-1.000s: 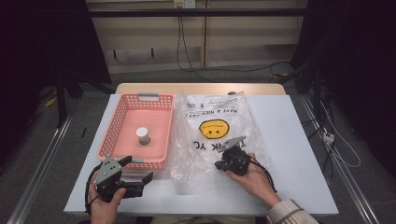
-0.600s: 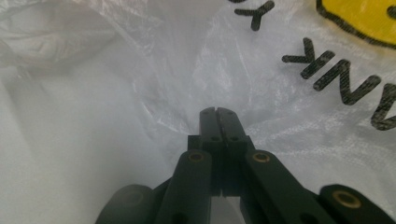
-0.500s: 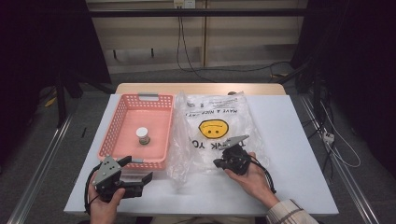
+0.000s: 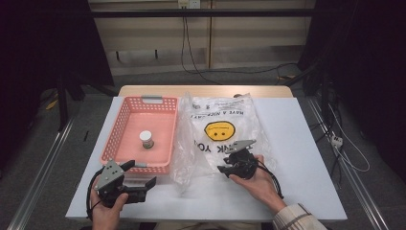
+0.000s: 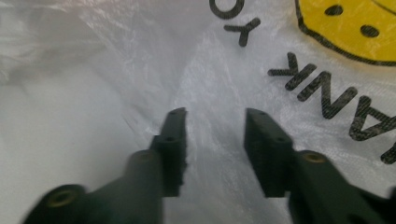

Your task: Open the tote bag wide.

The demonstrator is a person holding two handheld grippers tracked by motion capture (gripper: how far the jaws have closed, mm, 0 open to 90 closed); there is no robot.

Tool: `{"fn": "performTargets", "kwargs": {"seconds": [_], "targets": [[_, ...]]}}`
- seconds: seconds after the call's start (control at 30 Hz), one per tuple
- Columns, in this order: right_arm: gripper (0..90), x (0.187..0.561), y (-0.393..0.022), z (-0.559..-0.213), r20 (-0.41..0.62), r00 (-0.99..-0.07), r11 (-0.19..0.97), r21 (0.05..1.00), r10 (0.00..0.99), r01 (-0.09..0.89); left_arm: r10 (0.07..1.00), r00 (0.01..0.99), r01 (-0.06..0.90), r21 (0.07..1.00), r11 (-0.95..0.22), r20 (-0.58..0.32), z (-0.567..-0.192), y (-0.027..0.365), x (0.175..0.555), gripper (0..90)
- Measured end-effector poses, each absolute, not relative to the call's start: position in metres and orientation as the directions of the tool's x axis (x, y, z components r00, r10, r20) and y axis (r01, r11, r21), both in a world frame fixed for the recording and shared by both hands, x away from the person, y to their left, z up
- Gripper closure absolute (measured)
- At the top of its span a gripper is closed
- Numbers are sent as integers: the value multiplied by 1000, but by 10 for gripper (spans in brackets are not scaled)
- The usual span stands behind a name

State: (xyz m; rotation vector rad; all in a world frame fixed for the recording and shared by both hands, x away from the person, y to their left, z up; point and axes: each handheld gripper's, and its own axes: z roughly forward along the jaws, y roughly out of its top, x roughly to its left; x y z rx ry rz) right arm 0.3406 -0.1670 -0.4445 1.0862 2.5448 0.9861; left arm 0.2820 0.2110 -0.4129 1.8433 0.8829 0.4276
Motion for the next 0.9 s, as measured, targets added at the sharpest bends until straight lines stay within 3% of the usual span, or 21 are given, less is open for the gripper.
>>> {"fn": "performTargets", "kwargs": {"seconds": [0.03, 0.13, 0.3, 0.37, 0.47, 0.5, 0.53, 0.6, 0.67, 0.8, 0.87, 0.9], "targets": [[437, 341, -166, -445, 78, -708, 505, 645, 702, 573, 735, 671, 380, 896, -229, -97, -413, 211, 282, 50], [350, 342, -164, -449, 86, -712, 522, 621, 697, 585, 732, 675, 376, 896, -236, -91, -413, 211, 282, 52], [263, 342, -161, -453, 60, -716, 558, 582, 695, 591, 731, 677, 376, 896, -237, -91, -413, 211, 282, 52], [267, 342, -162, -454, 57, -711, 563, 569, 700, 599, 730, 677, 376, 896, -236, -92, -413, 211, 282, 52], [378, 343, -164, -453, 51, -692, 552, 563, 720, 615, 729, 678, 376, 896, -235, -94, -413, 211, 282, 52], [496, 345, -167, -451, 54, -681, 544, 559, 730, 626, 729, 678, 376, 896, -236, -93, -413, 211, 282, 50], [496, 345, -167, -451, 54, -681, 544, 559, 730, 626, 730, 678, 374, 896, -240, -88, -413, 210, 282, 50], [592, 348, -171, -450, 60, -675, 537, 556, 735, 634, 728, 680, 375, 895, -241, -89, -413, 210, 282, 49], [604, 349, -171, -450, 60, -674, 537, 554, 736, 636, 727, 681, 374, 895, -244, -87, -413, 209, 282, 49], [826, 347, -167, -448, 85, -695, 550, 544, 714, 633, 727, 682, 371, 895, -247, -82, -413, 209, 282, 49], [831, 347, -167, -449, 91, -695, 548, 545, 713, 634, 727, 682, 371, 895, -247, -82, -413, 209, 282, 49], [898, 348, -168, -449, 108, -690, 538, 545, 716, 644, 727, 682, 371, 896, -246, -83, -413, 209, 282, 49]]}}
